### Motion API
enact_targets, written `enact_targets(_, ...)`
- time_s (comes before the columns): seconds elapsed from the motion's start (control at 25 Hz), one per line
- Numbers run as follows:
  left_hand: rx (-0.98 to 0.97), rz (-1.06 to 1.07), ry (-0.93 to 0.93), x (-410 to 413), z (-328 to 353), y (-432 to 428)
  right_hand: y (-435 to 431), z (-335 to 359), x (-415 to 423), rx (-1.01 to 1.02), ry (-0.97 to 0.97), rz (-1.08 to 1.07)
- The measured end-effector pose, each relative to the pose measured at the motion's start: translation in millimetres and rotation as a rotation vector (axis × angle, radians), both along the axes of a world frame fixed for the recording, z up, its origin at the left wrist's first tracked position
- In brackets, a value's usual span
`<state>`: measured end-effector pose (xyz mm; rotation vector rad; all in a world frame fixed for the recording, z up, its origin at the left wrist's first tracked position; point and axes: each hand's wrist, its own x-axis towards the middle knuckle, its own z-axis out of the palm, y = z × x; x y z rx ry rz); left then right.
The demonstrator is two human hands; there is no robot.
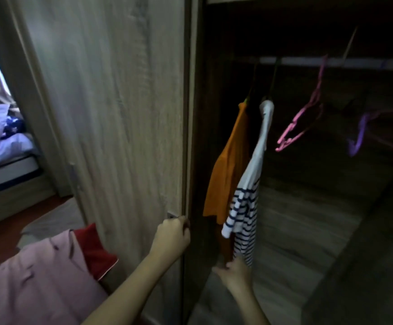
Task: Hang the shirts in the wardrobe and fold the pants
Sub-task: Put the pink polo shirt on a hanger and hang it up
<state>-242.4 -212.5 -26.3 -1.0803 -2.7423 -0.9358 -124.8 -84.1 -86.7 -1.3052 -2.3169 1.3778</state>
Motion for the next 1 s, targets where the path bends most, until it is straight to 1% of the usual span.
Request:
enact_targets(0.08, 0.040, 0.056, 0.029, -10.2, 0.3, -34.3, -30.4, -9.5, -14.5, -0.061, -0.071, 0.143)
enact_targets(0.12, 0.048, 0.117, 0.050, -14.8, -2.0, -56.3, -49.0, -11.1, -24.4, -0.059, -0.064, 0.210)
enact_targets(0.2, 0.060, 0.244, 0.077, -23.7, -12.2, -100.9, -85.9, -9.9, -42.6, -0.056, 0.029, 0.313)
enact_targets(0.28, 0.097, 0.367, 0.067, -35.6, -25.3, -156.9, -129.6, -10.0, -66.3, -0.049, 0.083, 0.426)
enact_targets(0.32, 0.083, 0.427, 0.078, -42.4, -33.1, -187.2, -151.5, -9.6, -76.9, -0.053, 0.101, 0.491)
enact_targets(0.4, -0.023, 0.508, 0.099, -57.0, -54.1, -249.1, -193.8, -16.0, -97.6, -0.043, 0.125, 0.624)
enact_targets(0.48, -0.129, 0.573, 0.050, -68.0, -71.2, -305.9, -233.4, -26.1, -119.3, 0.023, 0.165, 0.710)
enact_targets(0.64, -0.308, 0.751, -0.067, -72.7, -95.7, -380.3, -295.0, -31.4, -157.6, 0.128, 0.254, 0.710)
enact_targets(0.76, -0.416, 0.714, -0.123, -74.4, -107.5, -408.0, -337.1, -26.5, -178.2, 0.147, 0.240, 0.813)
enact_targets(0.84, -0.385, 0.669, -0.150, -78.8, -111.2, -415.6, -369.1, -26.2, -186.5, 0.148, 0.232, 0.911)
enact_targets(0.88, -0.349, 0.652, -0.162, -79.3, -110.2, -415.6, -383.2, -31.6, -190.5, 0.159, 0.211, 0.915)
enact_targets(0.92, -0.311, 0.640, -0.168, -79.3, -109.3, -418.5, -398.1, -35.3, -193.6, 0.199, 0.174, 0.913)
enact_targets(1.0, -0.289, 0.603, -0.164, -77.2, -108.0, -424.0, -413.9, -43.1, -199.1, 0.378, 0.128, 0.853)
